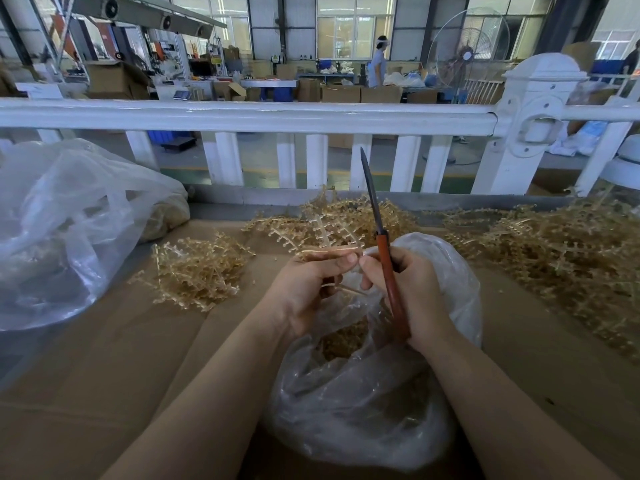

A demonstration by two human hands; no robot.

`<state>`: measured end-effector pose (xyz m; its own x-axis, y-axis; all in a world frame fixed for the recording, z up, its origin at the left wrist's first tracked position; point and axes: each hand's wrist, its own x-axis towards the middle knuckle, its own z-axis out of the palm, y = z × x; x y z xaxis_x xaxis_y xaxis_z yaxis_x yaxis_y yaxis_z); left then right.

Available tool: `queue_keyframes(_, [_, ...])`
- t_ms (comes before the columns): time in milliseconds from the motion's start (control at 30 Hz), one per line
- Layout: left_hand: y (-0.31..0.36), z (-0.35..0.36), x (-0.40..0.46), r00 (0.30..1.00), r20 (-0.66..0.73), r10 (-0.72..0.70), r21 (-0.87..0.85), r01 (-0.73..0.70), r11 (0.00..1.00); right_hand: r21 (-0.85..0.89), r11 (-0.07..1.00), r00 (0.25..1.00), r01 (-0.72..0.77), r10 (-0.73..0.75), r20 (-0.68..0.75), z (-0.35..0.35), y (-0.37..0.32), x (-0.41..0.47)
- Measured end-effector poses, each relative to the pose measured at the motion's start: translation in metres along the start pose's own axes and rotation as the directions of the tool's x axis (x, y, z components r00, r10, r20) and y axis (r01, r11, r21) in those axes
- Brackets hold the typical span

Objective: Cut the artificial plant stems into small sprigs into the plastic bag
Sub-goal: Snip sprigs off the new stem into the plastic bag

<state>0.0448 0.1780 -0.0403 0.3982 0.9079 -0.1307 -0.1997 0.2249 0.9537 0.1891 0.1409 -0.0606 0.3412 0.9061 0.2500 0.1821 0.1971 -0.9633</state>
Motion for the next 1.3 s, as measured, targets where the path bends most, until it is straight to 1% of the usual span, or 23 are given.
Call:
queue_keyframes(233, [0.007, -0.013, 0.0, 0.998, 0.069, -0.001, -0.149, 0.012, 0.989, 0.007, 1.0, 1.0, -0.011, 0.011, 0.004, 0.0, -0.001, 0.0])
queue_keyframes(300, [0.009, -0.015, 0.0, 0.998, 0.064, -0.006, -0.139, 0.015, 0.99, 0.008, 1.0, 1.0, -0.013, 0.013, 0.018, 0.0, -0.002, -0.001])
queue_keyframes(400, [0.008, -0.012, 0.001, 1.0, 0.029, -0.007, -0.088, 0.01, 0.996, -0.041, 0.999, 0.999, 0.004, -0.002, 0.038, 0.001, -0.004, -0.004])
queue_keyframes(533, [0.007, -0.009, 0.001, 0.999, 0.01, 0.052, -0.092, -0.051, 0.994, -0.085, 0.996, 1.0, 0.006, -0.004, 0.027, 0.002, -0.006, -0.005])
queue_keyframes(700, [0.006, -0.01, 0.001, 0.986, 0.061, 0.153, -0.08, -0.148, 0.986, -0.082, 0.997, 1.0, -0.007, 0.008, 0.016, 0.002, -0.006, -0.005])
queue_keyframes(767, [0.005, -0.011, 0.002, 0.976, 0.054, 0.21, -0.059, -0.206, 0.977, -0.145, 0.989, 1.0, 0.011, -0.011, 0.004, 0.001, -0.001, -0.003])
queue_keyframes(867, [0.007, -0.014, 0.004, 0.951, 0.022, 0.308, -0.006, -0.308, 0.951, -0.33, 0.94, 0.995, 0.087, -0.097, -0.014, -0.002, 0.007, -0.001])
queue_keyframes(1000, [0.011, -0.022, 0.004, 0.904, 0.003, 0.428, 0.038, -0.428, 0.903, -0.549, 0.819, 0.981, 0.167, -0.196, 0.006, -0.003, 0.015, -0.001])
queue_keyframes(1100, [0.014, -0.026, 0.004, 0.868, 0.024, 0.496, 0.054, -0.497, 0.866, -0.615, 0.758, 0.969, 0.216, -0.243, 0.041, -0.003, 0.015, -0.002])
queue_keyframes(1300, [0.013, -0.034, 0.007, 0.818, 0.062, 0.573, 0.124, -0.576, 0.808, -0.695, 0.667, 0.954, 0.268, -0.286, 0.094, -0.003, 0.015, -0.003])
